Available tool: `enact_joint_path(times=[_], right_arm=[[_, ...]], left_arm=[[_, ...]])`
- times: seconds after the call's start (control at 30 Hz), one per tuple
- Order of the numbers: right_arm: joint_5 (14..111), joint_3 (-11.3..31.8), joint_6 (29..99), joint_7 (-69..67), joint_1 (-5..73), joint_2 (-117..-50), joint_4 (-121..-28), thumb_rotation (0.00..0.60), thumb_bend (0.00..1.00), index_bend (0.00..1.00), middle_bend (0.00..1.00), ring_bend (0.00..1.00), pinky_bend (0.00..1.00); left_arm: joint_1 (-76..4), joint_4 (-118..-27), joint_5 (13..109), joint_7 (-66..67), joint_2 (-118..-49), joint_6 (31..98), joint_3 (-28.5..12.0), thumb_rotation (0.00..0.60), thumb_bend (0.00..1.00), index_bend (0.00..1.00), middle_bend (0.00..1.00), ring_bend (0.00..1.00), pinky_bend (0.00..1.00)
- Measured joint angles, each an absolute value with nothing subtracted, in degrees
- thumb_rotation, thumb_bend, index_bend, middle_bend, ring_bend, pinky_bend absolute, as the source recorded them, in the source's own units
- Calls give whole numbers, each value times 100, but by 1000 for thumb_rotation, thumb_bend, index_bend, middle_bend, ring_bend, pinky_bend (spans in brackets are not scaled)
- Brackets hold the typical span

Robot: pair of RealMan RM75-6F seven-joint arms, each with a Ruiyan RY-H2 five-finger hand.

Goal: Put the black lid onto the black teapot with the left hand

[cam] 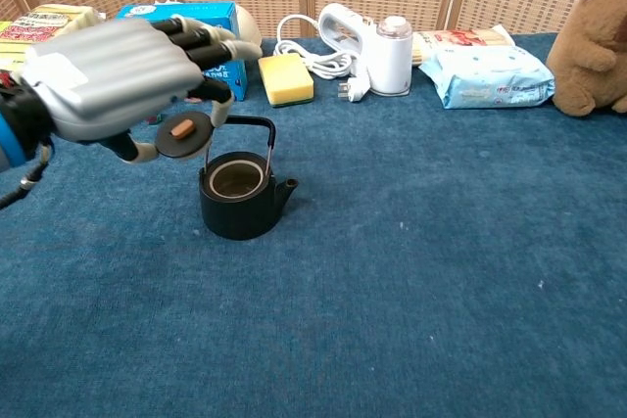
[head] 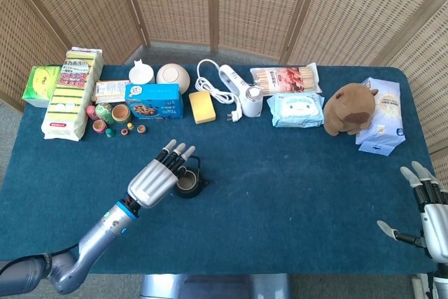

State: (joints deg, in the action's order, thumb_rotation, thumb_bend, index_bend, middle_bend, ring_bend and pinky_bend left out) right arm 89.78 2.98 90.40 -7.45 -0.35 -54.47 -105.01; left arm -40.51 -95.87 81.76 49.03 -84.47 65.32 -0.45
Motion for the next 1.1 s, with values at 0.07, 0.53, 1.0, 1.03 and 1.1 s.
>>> enact_joint_path(times=[0.07, 0.53, 1.0, 1.03, 1.1], right_arm=[[8985, 296, 9051, -760, -40, -5440, -10502, 544, 27, 85, 0, 0, 0], [8972, 299, 9051, -860, -45, -5392, -10500, 544, 27, 85, 0, 0, 0], [8945, 298, 9032, -893, -43, -5356, -10512, 544, 26, 85, 0, 0, 0], [8939, 301, 9044, -896, -49, -5353, -10512, 544, 27, 85, 0, 0, 0], [8924, 309, 9065, -912, -61, -5345, -10515, 543, 27, 85, 0, 0, 0]], left_arm=[[-4083, -9571, 8111, 5046, -8541, 6466, -81, 600, 223, 446, 0, 0, 72], [-4211, -9211, 7640, 5580, -9199, 6216, -282, 600, 222, 446, 0, 0, 72], [-4279, -9085, 7428, 5852, -9503, 6203, -378, 600, 223, 447, 0, 0, 72], [-4279, -9073, 7400, 5878, -9523, 6201, -379, 600, 223, 447, 0, 0, 72], [-4280, -9046, 7340, 5919, -9557, 6192, -380, 600, 223, 447, 0, 0, 72]])
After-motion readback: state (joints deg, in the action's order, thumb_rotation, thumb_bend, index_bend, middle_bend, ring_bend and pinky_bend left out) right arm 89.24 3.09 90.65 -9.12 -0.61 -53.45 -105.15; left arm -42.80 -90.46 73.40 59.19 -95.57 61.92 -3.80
